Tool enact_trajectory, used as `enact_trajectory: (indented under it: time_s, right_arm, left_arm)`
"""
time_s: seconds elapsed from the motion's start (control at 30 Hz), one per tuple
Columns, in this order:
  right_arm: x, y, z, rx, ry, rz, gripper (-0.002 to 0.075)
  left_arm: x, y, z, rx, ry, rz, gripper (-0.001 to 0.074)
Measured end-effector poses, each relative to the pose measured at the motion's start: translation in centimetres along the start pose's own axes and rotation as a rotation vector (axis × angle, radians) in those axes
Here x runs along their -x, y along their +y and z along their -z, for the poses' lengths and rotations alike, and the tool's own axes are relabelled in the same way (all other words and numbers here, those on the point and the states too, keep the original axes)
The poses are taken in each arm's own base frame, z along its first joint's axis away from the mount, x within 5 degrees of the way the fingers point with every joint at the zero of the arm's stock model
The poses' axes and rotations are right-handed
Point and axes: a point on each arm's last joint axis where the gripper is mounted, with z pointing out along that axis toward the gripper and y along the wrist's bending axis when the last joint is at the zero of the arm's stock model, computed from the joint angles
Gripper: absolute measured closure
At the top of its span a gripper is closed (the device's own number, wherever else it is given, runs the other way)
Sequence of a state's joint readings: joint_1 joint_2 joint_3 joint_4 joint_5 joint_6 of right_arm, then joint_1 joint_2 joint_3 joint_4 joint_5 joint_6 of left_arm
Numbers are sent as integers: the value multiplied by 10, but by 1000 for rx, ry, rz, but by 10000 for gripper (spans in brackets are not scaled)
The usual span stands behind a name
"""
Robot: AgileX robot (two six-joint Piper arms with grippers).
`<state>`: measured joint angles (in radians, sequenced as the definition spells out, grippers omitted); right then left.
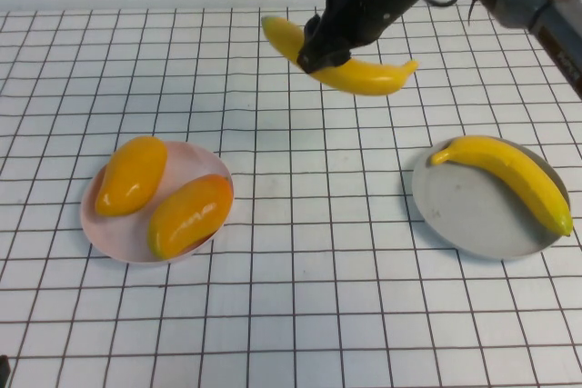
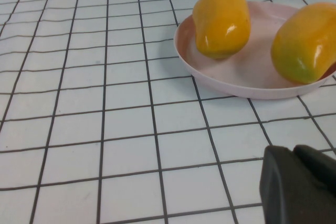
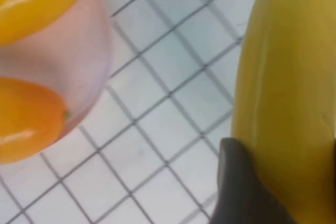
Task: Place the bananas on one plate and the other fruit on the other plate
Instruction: Put another type of fruit in the right plate
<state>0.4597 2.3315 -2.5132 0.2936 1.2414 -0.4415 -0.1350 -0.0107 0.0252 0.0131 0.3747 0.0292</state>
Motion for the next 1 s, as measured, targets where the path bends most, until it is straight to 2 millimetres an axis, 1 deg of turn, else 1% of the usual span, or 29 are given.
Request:
enact_trajectory:
  time_s: [0.1,0.17,0.2,0.27,0.33,0.4,0.47,0.5,0.57,0.67,0.77,0.9,1.0]
  right_arm:
    - [9,4,38,-114,-20,-38,431]
    - [10,9,62,-136,-39,-66,431]
    - [9,12,71,-136,-40,-75,431]
    - [2,21,88,-127,-18,-78,431]
    - [-11,31,96,-114,31,-81,431]
    - [-35,40,95,-100,121,-90,431]
    - [-63,46,97,-111,221,-104,431]
    - [-74,48,100,-123,251,-112,431]
    - [-99,51,99,-163,295,-135,431]
    - [-120,49,93,-237,279,-172,431]
    - [-130,36,80,-291,245,-217,431]
    - [-144,13,56,-312,296,-269,431]
    - [-158,-2,33,-309,367,-297,431]
  left_arm:
    - [0,0,0,0,0,0,738]
    - [0,0,0,0,0,0,738]
    - [0,0,0,0,0,0,738]
    - [0,0,0,-2,0,0,738]
    - [0,0,0,-2,0,0,738]
    - [0,0,0,-2,0,0,738]
    - [0,0,0,-2,0,0,738]
    - [0,0,0,-2,0,0,738]
    - [0,0,0,-2,0,0,738]
    - [0,0,0,-2,0,0,738]
    - [0,0,0,-2,0,0,738]
    - [0,0,0,-2,0,0,738]
    - [0,0,0,-2,0,0,738]
